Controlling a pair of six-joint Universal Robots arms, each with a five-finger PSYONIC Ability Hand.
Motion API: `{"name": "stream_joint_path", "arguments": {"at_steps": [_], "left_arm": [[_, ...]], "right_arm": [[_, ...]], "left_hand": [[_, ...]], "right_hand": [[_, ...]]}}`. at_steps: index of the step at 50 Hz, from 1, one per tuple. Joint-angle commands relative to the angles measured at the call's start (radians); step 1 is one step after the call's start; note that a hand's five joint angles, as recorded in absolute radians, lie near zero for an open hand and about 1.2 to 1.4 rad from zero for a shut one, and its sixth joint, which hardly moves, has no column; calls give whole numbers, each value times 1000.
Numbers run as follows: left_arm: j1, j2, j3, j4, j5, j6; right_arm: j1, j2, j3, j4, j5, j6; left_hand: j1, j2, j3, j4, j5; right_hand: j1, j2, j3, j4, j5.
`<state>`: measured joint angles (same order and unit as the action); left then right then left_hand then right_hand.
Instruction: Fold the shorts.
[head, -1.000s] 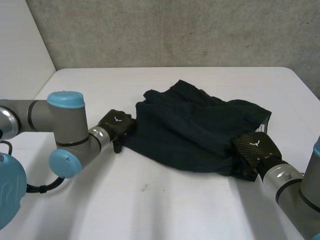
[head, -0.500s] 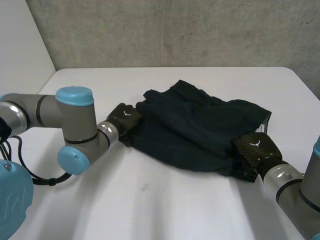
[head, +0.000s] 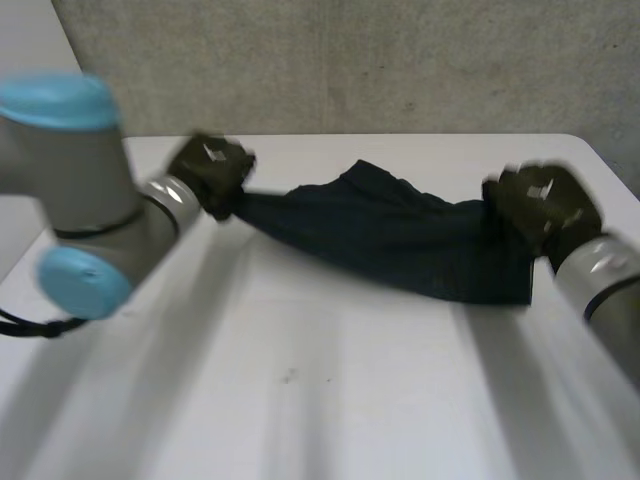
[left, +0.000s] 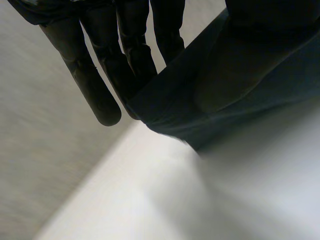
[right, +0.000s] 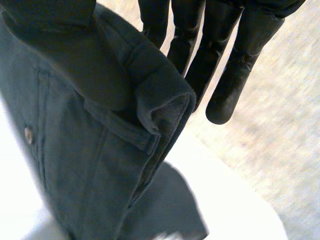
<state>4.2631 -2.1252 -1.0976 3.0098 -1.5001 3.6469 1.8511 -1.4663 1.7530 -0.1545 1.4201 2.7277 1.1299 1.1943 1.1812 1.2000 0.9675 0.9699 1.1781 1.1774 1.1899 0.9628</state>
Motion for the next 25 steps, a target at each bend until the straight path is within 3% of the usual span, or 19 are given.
{"name": "stream_joint_path", "arguments": {"at_steps": [1,7,14,18,25], "left_arm": [[1,464,-177,-8,-37,-48],[0,638,-271,-46,-38,-56],[-2,668,-350,-57,-38,-53],[3,601,-389,-54,-38,-51],[1,291,-320,-42,-35,-45]], "right_arm": [[-1,-120,-317,298,-3,-26],[-10,-115,-503,475,-3,-75],[11,-10,-537,546,-1,-149],[54,90,-535,558,6,-184],[83,308,-558,561,66,-250]], "left_hand": [[266,202,215,196,254],[266,202,215,196,254],[266,202,215,196,254],[266,202,215,196,254],[266,202,215,196,254]], "right_hand": [[426,218,219,206,259],[426,218,219,206,259],[426,218,219,206,259],[426,218,219,206,259],[426,218,219,206,259]]}}
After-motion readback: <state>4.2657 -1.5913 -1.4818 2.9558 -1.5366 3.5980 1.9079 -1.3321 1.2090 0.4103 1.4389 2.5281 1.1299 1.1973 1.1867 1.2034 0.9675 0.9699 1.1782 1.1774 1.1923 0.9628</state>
